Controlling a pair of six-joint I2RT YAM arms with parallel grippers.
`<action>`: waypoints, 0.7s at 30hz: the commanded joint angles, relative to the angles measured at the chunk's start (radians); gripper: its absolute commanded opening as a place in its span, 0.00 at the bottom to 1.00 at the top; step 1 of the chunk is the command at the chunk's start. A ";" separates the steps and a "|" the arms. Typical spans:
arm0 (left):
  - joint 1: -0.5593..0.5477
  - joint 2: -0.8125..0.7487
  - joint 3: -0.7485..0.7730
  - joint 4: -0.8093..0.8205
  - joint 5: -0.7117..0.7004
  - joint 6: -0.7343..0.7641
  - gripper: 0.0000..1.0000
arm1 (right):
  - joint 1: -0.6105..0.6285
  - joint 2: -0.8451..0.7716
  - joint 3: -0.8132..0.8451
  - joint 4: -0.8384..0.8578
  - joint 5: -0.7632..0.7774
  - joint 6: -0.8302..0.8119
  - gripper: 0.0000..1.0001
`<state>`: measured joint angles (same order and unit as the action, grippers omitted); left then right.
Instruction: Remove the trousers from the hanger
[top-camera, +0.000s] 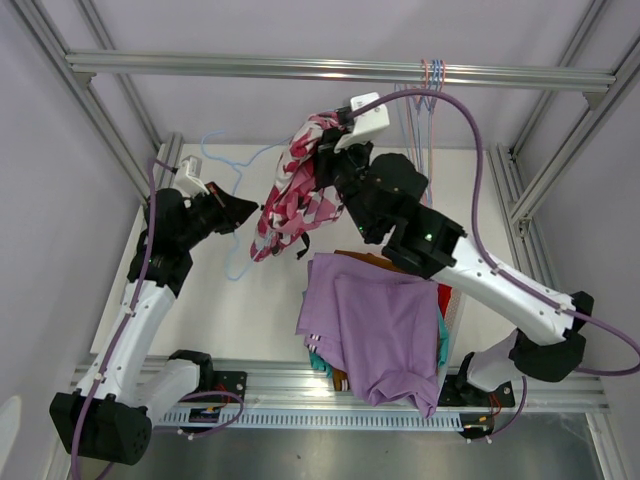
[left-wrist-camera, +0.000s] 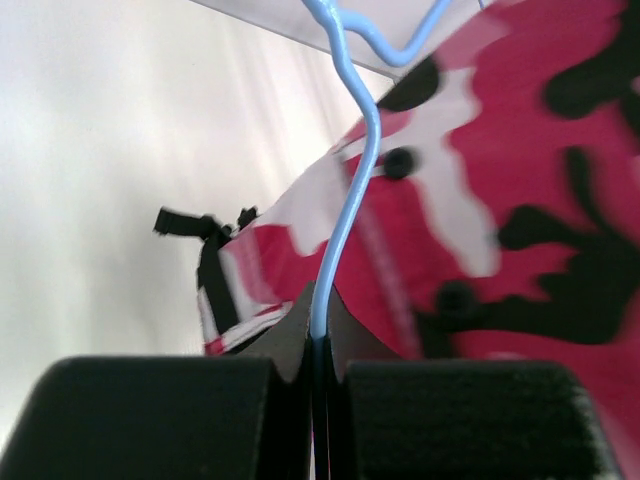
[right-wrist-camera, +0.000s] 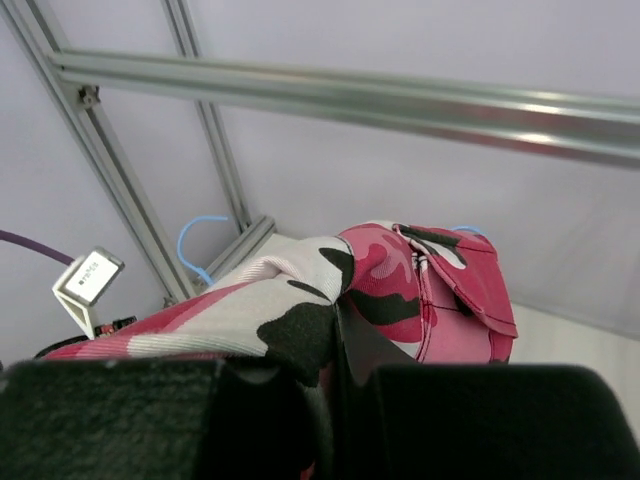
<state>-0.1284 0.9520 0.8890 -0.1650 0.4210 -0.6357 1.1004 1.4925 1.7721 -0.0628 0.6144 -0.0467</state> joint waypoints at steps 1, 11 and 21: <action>0.007 0.001 0.001 0.044 -0.022 0.025 0.00 | 0.022 -0.100 0.124 0.066 0.028 -0.058 0.00; 0.006 0.013 0.004 0.045 -0.019 0.027 0.00 | 0.125 -0.253 0.168 -0.049 0.126 -0.174 0.00; 0.004 0.005 0.005 0.035 -0.047 0.050 0.01 | 0.173 -0.434 0.199 -0.195 0.179 -0.190 0.00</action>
<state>-0.1329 0.9619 0.8890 -0.1528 0.4297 -0.6086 1.2675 1.1744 1.8790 -0.3523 0.7544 -0.2111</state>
